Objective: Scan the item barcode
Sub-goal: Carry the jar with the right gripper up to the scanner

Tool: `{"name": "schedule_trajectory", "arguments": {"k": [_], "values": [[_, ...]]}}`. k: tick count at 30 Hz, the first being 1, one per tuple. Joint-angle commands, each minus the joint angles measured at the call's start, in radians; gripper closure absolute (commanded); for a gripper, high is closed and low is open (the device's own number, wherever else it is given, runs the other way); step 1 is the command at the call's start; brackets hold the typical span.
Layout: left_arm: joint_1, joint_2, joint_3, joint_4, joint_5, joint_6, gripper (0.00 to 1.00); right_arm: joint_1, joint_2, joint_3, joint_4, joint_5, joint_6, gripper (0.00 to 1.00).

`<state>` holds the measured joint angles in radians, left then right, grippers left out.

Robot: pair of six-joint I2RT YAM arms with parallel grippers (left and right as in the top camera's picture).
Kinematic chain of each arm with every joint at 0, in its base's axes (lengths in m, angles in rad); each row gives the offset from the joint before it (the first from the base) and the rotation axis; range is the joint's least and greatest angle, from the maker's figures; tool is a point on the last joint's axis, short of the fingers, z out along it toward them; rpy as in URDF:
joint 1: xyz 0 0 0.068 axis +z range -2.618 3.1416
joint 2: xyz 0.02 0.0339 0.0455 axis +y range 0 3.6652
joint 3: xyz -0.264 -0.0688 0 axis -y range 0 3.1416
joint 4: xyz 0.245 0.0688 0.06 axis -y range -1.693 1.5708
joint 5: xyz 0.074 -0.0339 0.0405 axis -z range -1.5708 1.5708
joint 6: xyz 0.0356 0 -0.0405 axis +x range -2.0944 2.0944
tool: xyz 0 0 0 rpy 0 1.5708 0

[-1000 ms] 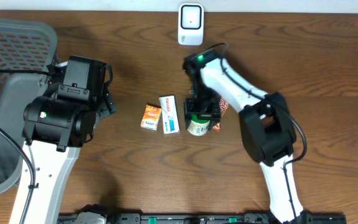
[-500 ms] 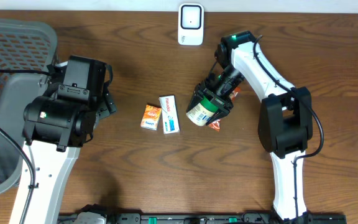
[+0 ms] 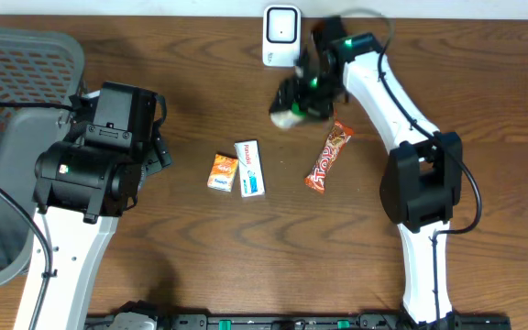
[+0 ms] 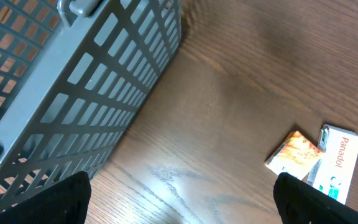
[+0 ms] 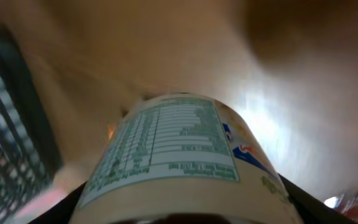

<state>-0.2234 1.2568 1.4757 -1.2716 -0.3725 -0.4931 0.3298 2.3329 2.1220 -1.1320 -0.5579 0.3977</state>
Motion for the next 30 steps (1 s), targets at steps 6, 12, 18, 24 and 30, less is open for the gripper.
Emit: {"name": "schedule_trajectory", "arguments": {"k": [6, 12, 18, 24, 30], "values": [[0.005, 0.006, 0.000, 0.000, -0.013, 0.010, 0.06, 0.015, -0.002, 0.102, 0.461, 0.375, -0.011, 0.46], [0.005, 0.006, 0.000, 0.000, -0.013, 0.010, 0.06, 0.039, 0.038, 0.102, 0.753, 0.523, -0.047, 0.52], [0.005, 0.006, 0.000, 0.000, -0.013, 0.010, 0.06, 0.047, 0.148, 0.102, 0.972, 0.661, -0.135, 0.53], [0.005, 0.006, 0.000, 0.000, -0.013, 0.010, 0.06, 0.067, 0.214, 0.102, 1.076, 0.727, -0.241, 0.42], [0.005, 0.006, 0.000, 0.000, -0.013, 0.010, 0.06, 0.099, 0.245, 0.102, 1.107, 0.813, -0.284, 0.40]]}}
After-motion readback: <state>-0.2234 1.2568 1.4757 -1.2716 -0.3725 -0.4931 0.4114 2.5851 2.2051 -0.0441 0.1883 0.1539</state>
